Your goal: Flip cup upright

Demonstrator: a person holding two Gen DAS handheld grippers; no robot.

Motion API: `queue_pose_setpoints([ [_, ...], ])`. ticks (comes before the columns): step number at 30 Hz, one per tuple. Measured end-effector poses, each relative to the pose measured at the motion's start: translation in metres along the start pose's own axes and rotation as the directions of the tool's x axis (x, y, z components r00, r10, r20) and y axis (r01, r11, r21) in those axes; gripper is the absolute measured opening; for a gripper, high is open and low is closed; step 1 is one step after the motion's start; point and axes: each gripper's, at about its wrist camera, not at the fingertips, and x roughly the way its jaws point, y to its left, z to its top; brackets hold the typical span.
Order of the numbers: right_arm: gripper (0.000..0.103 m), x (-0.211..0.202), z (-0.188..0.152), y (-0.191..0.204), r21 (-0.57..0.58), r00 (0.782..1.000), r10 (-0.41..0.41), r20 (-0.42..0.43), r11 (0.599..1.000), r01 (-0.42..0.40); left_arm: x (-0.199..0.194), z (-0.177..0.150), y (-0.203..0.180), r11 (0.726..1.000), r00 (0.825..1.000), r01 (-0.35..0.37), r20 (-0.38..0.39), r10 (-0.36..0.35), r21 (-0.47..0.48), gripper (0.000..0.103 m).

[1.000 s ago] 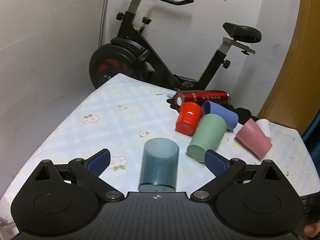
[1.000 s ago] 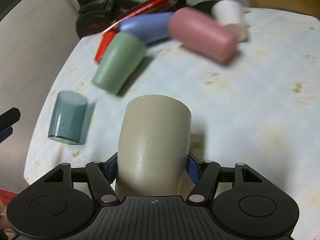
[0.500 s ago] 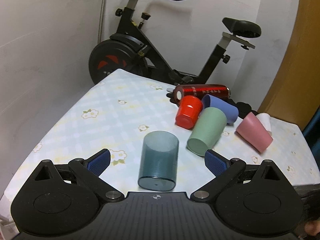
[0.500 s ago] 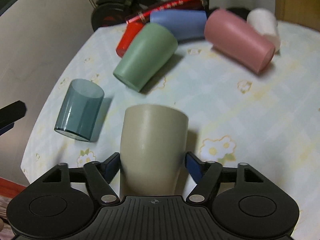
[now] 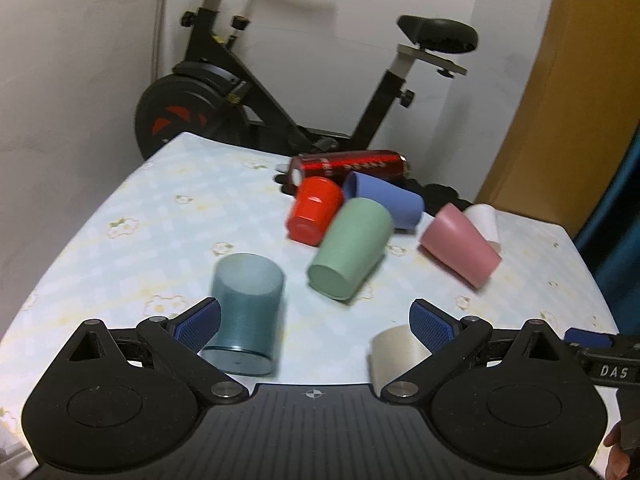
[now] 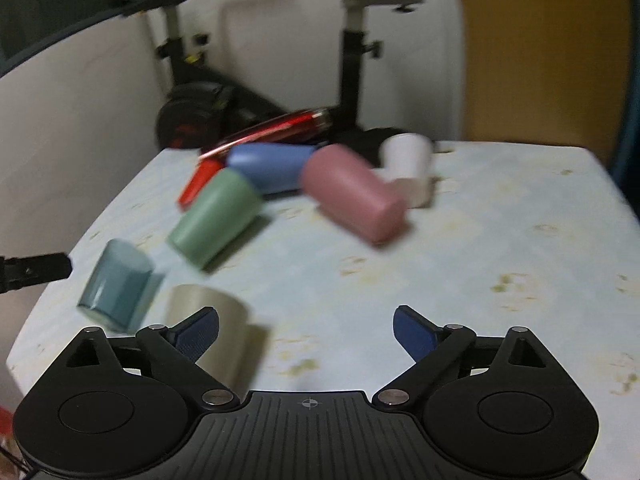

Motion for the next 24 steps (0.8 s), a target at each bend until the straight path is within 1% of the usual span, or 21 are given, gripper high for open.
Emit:
queue_pose_setpoints([
  [5,0.093,-0.016,-0.007,-0.029,0.039,0.995,-0.074,0.06,0.997,0.071,0.011,-0.001,-0.025,0.998,0.999,-0.002,-0.032,0.003,0.06,0.101],
  [7,0.093,-0.021,-0.01,-0.037,0.055,0.991,-0.102,0.082,0.994,0.097,0.015,0.0,-0.034,0.997,0.999,0.013,-0.043,-0.01,0.07,0.101],
  [10,0.093,-0.025,-0.016,-0.048,0.082,0.988,-0.119,0.103,0.99,0.111,0.023,0.0,-0.047,0.996,0.997,0.037,-0.069,-0.032,0.082,0.101],
  [13,0.093,-0.028,-0.018,-0.055,0.101,0.986,-0.127,0.112,0.988,0.116,0.033,-0.001,-0.057,0.995,0.994,0.05,-0.1,-0.042,0.086,0.099],
  [15,0.093,-0.028,-0.019,-0.058,0.108,0.984,-0.136,0.114,0.986,0.124,0.041,-0.002,-0.062,0.995,0.99,0.062,-0.13,-0.052,0.08,0.092],
  [20,0.093,-0.025,-0.024,-0.064,0.127,0.984,-0.15,0.1,0.982,0.137,0.058,-0.009,-0.067,0.996,0.979,0.076,-0.192,-0.066,0.048,0.091],
  [24,0.093,-0.024,-0.028,-0.066,0.136,0.984,-0.16,0.085,0.98,0.147,0.069,-0.015,-0.069,0.996,0.971,0.078,-0.231,-0.065,0.048,0.09],
])
